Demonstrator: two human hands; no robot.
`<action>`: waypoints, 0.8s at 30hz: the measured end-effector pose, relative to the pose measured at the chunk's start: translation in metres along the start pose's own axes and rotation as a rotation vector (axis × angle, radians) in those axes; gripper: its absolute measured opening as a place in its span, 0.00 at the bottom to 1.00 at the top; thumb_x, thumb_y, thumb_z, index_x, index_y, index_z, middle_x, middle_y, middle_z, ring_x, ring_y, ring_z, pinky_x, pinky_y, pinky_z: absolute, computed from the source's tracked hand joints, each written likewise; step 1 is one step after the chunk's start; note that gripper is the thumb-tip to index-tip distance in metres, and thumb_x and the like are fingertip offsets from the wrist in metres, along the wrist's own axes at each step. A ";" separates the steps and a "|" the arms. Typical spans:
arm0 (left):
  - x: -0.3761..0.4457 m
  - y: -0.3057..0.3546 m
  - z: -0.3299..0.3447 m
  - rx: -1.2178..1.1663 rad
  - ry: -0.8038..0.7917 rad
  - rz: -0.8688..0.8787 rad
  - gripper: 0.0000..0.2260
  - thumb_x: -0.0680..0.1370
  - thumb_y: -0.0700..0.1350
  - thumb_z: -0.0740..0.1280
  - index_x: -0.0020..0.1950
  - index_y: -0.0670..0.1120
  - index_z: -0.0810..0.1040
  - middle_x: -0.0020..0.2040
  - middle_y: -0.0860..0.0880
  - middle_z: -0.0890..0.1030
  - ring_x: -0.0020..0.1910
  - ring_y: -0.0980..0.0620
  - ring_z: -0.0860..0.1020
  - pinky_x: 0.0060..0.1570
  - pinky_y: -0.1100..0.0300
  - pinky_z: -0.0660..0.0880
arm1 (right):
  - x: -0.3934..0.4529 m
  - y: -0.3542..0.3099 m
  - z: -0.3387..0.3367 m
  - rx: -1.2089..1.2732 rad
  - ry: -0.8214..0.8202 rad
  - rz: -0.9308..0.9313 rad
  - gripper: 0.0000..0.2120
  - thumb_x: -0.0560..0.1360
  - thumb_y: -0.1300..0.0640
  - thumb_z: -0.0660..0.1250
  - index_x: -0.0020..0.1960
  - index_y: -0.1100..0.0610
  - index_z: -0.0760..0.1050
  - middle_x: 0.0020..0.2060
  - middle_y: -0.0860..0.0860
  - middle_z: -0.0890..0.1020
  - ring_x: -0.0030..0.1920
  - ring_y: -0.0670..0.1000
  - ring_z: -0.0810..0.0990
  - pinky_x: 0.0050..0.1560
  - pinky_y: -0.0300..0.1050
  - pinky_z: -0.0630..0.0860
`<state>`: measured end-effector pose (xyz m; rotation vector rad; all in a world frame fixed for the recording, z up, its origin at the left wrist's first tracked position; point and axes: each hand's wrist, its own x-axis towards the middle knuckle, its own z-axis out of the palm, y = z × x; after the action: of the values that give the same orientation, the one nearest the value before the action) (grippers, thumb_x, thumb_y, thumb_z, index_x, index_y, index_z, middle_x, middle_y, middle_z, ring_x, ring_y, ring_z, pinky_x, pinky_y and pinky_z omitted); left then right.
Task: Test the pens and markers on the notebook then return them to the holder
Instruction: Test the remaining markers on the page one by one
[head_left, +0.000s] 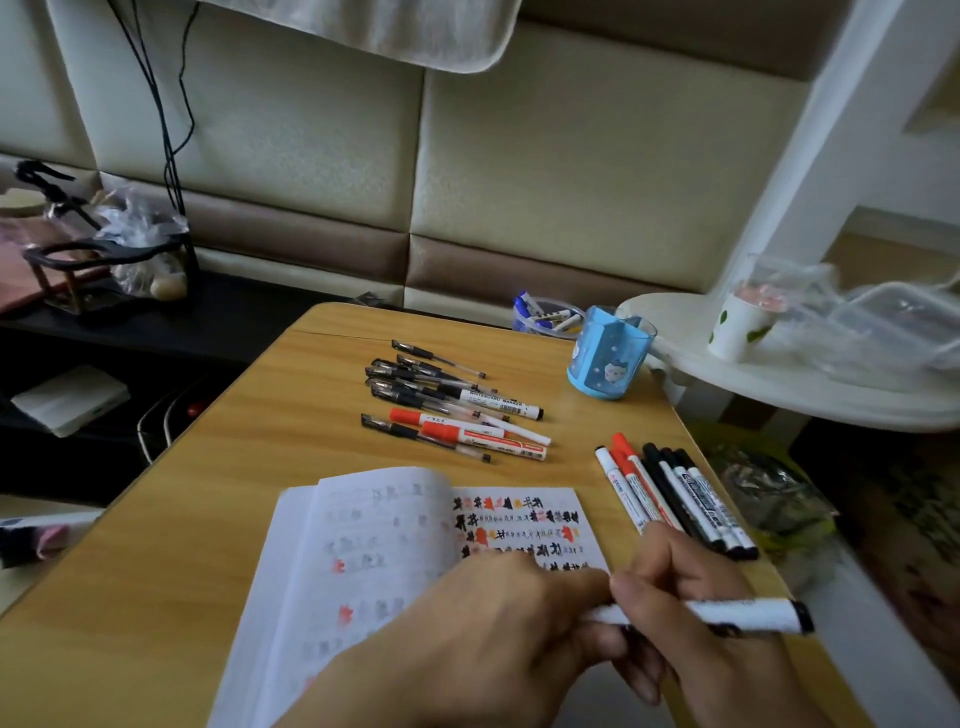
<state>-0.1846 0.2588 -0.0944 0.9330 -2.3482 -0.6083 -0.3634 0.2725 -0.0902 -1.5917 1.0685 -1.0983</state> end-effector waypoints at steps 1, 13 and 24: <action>0.000 0.000 0.000 -0.007 -0.006 0.002 0.13 0.80 0.59 0.56 0.56 0.55 0.75 0.45 0.49 0.82 0.42 0.52 0.78 0.43 0.52 0.73 | -0.002 0.000 -0.002 -0.004 -0.016 -0.008 0.18 0.65 0.43 0.71 0.32 0.55 0.69 0.20 0.55 0.72 0.22 0.53 0.72 0.27 0.38 0.68; -0.007 -0.005 0.000 -0.062 0.015 -0.049 0.17 0.76 0.67 0.56 0.56 0.58 0.71 0.37 0.51 0.78 0.37 0.57 0.76 0.36 0.60 0.72 | -0.001 0.001 -0.012 -0.035 -0.092 -0.092 0.12 0.65 0.44 0.73 0.35 0.51 0.75 0.26 0.57 0.76 0.27 0.54 0.76 0.31 0.44 0.73; -0.012 -0.026 0.003 0.019 0.292 -0.353 0.18 0.79 0.47 0.65 0.62 0.64 0.62 0.49 0.57 0.80 0.46 0.56 0.77 0.46 0.57 0.74 | 0.020 0.039 -0.022 -0.006 0.075 0.039 0.16 0.61 0.46 0.78 0.38 0.56 0.78 0.26 0.55 0.77 0.25 0.51 0.74 0.23 0.39 0.70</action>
<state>-0.1668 0.2517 -0.1157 1.3622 -1.9490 -0.5406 -0.3865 0.2407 -0.1199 -1.5379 1.1486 -1.1376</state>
